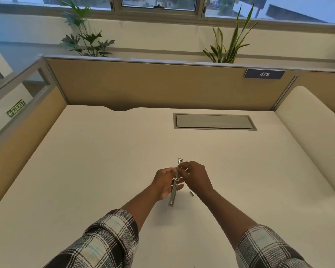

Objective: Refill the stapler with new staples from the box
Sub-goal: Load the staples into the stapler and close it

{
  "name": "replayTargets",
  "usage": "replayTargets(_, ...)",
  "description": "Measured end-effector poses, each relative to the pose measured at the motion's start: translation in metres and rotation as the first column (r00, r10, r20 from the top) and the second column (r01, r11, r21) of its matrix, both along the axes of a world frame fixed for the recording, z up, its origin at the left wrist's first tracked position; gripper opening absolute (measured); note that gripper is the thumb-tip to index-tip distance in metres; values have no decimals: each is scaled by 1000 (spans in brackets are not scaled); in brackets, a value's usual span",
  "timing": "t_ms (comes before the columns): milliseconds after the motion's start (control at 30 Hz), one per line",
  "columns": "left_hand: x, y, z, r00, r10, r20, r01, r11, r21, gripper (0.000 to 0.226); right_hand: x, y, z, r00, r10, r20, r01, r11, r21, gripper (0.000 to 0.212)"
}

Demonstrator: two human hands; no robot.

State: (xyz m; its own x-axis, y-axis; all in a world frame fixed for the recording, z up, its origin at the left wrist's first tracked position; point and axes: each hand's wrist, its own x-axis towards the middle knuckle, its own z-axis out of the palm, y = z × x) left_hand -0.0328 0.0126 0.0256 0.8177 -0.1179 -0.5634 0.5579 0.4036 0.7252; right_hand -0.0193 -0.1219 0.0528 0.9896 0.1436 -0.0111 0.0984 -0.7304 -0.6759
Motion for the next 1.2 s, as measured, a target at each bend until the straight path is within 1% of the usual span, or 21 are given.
replayTargets(167, -2, 1, 3, 999, 44, 0, -44, 999, -5, 18, 1, 6, 0, 1000, 10, 12, -10, 999, -40, 16)
replayTargets(267, -2, 1, 3, 998, 63, 14, -63, 998, -8, 23, 1, 7, -1, 1000, 2, -1, -2, 999, -33, 16)
replayTargets(367, -3, 1, 2, 997, 77, 21, -77, 997, -7, 23, 0, 7, -1, 1000, 8, -19, -9, 1000, -8, 14)
replayTargets(500, -3, 1, 3, 996, 83, 28, -83, 996, -21, 20, -3, 4, -2, 1000, 28, -5, -28, 999, 21, 16)
replayTargets(567, -2, 1, 3, 995, 95, 18, -95, 995, -25, 20, -3, 3, -4, 1000, 4, 14, -5, 999, 34, 18)
replayTargets(667, -1, 0, 2, 997, 71, -7, -71, 997, -3, 19, 0, 4, -3, 999, -41, 26, 39, 998, 57, 15)
replayTargets(800, -1, -4, 2, 995, 67, -75, -65, 997, 28, 19, 4, 3, 3, 996, -60, 62, 55, 995, 79, 15)
replayTargets(967, 0, -4, 6, 998, 6, -60, -4, 1000, 31, 25, 9, 2, 6, 997, -59, 56, 54, 996, 76, 12)
replayTargets(1067, 1, -2, 10, 997, -69, -35, 70, 997, 41, 29, 11, 2, 7, 996, -58, 64, 54, 997, 62, 15)
replayTargets(1200, 0, 3, 14, 987, -157, -30, 159, 983, 92, 23, 15, 3, 8, 996, -57, 68, 53, 997, 58, 14)
